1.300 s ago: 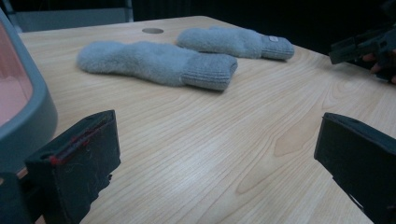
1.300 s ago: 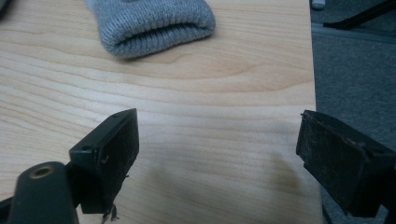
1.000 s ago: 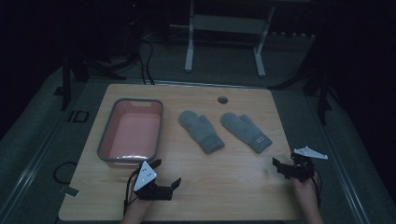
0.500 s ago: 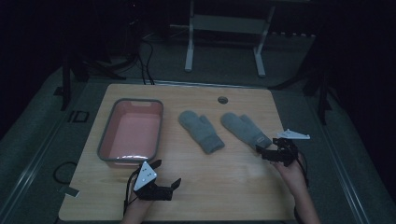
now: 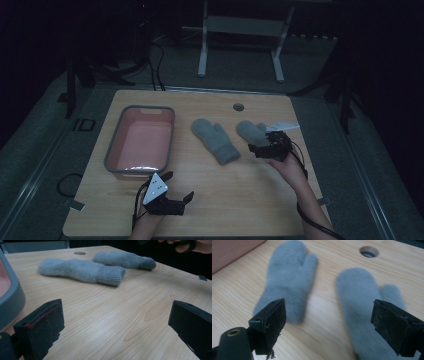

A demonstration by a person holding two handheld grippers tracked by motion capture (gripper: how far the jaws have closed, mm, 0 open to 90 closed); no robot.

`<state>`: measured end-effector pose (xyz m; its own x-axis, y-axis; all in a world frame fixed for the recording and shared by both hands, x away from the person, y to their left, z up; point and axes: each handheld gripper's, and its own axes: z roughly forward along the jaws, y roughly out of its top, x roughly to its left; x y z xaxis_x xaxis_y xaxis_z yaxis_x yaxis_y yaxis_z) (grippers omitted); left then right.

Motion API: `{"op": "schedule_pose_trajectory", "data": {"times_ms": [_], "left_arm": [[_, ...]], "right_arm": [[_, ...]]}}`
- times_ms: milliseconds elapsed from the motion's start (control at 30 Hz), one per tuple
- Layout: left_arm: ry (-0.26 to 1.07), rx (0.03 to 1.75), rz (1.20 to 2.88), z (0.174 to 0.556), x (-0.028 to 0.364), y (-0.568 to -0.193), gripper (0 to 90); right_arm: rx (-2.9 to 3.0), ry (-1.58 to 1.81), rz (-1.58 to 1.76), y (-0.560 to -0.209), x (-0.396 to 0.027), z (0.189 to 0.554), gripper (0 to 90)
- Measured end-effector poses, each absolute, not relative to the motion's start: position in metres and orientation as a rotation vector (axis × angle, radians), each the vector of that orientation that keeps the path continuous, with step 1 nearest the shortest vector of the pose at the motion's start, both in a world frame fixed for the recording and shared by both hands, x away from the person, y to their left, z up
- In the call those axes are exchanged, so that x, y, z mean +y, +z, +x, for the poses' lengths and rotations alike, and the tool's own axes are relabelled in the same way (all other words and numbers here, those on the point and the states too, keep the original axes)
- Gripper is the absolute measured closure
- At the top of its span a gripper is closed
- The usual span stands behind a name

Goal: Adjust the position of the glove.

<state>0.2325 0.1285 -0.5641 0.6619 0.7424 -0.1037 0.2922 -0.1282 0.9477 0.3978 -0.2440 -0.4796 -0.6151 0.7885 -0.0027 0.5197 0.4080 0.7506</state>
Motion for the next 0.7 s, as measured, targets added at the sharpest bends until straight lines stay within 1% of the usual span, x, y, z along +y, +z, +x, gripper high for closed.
{"op": "schedule_pose_trajectory", "data": {"times_ms": [100, 133, 167, 200, 433, 500, 533, 700], "left_arm": [[0.479, 0.840, 1.709, 0.232, 0.129, -0.564, 0.6], [0.480, 0.837, 1.708, 0.232, 0.129, -0.563, 0.6], [0.480, 0.836, 1.706, 0.231, 0.129, -0.563, 0.7], [0.480, 0.834, 1.708, 0.231, 0.129, -0.563, 0.6], [0.471, 0.828, 1.710, 0.231, 0.129, -0.563, 0.6], [0.468, 0.827, 1.709, 0.231, 0.129, -0.563, 0.7], [0.466, 0.824, 1.709, 0.231, 0.130, -0.562, 0.6], [0.461, 0.823, 1.708, 0.230, 0.130, -0.562, 0.6]], "right_arm": [[2.342, 1.028, 1.093, -0.479, -0.226, 0.406, 12.9], [2.349, 1.026, 1.080, -0.479, -0.221, 0.408, 14.9], [2.362, 1.031, 1.072, -0.480, -0.215, 0.410, 23.0], [2.401, 1.043, 1.065, -0.480, -0.209, 0.413, 24.6], [2.440, 1.081, 0.981, -0.488, -0.166, 0.431, 24.6], [2.453, 1.076, 0.981, -0.489, -0.161, 0.433, 24.7], [2.483, 1.073, 0.953, -0.493, -0.148, 0.441, 27.5], [2.485, 1.048, 0.880, -0.501, -0.130, 0.452, 33.4]]}}
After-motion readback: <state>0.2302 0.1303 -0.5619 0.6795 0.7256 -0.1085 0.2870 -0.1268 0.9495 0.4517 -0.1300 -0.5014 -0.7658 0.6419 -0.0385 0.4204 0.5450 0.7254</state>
